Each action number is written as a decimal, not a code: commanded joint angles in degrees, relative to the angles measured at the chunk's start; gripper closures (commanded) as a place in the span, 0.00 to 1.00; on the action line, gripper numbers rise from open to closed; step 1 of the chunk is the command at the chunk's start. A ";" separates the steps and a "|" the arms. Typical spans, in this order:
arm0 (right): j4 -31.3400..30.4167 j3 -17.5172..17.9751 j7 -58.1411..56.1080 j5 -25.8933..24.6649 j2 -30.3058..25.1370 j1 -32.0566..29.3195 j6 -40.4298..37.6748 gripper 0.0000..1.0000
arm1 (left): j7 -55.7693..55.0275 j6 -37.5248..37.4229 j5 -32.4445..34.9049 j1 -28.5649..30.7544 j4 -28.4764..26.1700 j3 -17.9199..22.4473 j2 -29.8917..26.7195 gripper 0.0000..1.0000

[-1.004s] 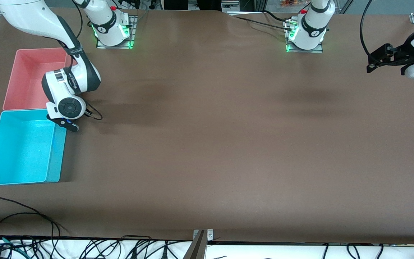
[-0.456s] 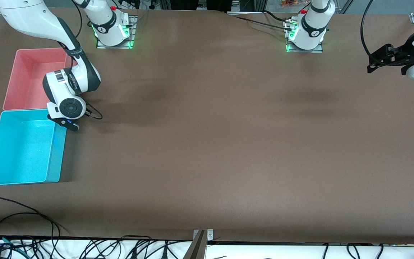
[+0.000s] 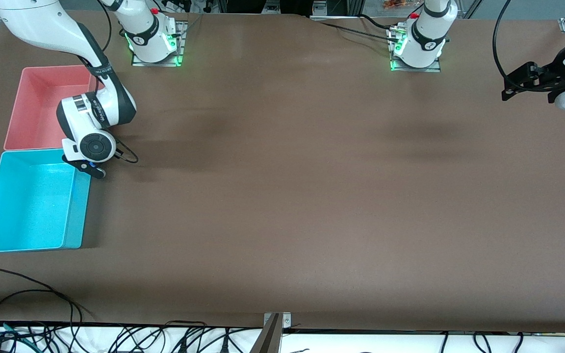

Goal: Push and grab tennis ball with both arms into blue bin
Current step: 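Close the right gripper on the tennis ball and lift it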

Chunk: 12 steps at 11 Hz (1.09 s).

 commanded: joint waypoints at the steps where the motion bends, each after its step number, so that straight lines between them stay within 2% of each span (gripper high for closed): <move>1: 3.04 0.84 0.36 -0.01 -0.27 0.11 -3.41 0.70 | 0.01 -0.62 -5.40 4.46 -2.51 0.08 -0.92 0.00; 3: 5.94 3.73 0.80 0.95 -0.18 0.11 -8.50 0.68 | -0.42 -0.62 -4.81 3.77 -2.17 -0.62 -1.02 0.00; 6: 14.72 5.33 -1.04 3.42 0.34 0.64 -16.33 0.68 | -0.60 -0.62 -4.36 2.37 -1.73 -0.54 -0.76 0.00; 9: 24.03 5.24 -14.97 3.77 0.43 0.03 -24.23 0.68 | -0.69 -0.89 -4.36 2.45 -0.85 -0.98 -0.05 0.00; 11: 28.43 4.98 -28.49 4.03 0.26 -3.30 -25.49 0.68 | -0.51 -0.89 -4.28 2.71 -0.76 -0.89 0.04 0.00; 12: 30.28 4.98 -34.82 6.65 0.34 -6.54 -25.05 0.68 | -0.43 -0.89 -2.27 2.80 -0.76 -0.89 -0.05 0.00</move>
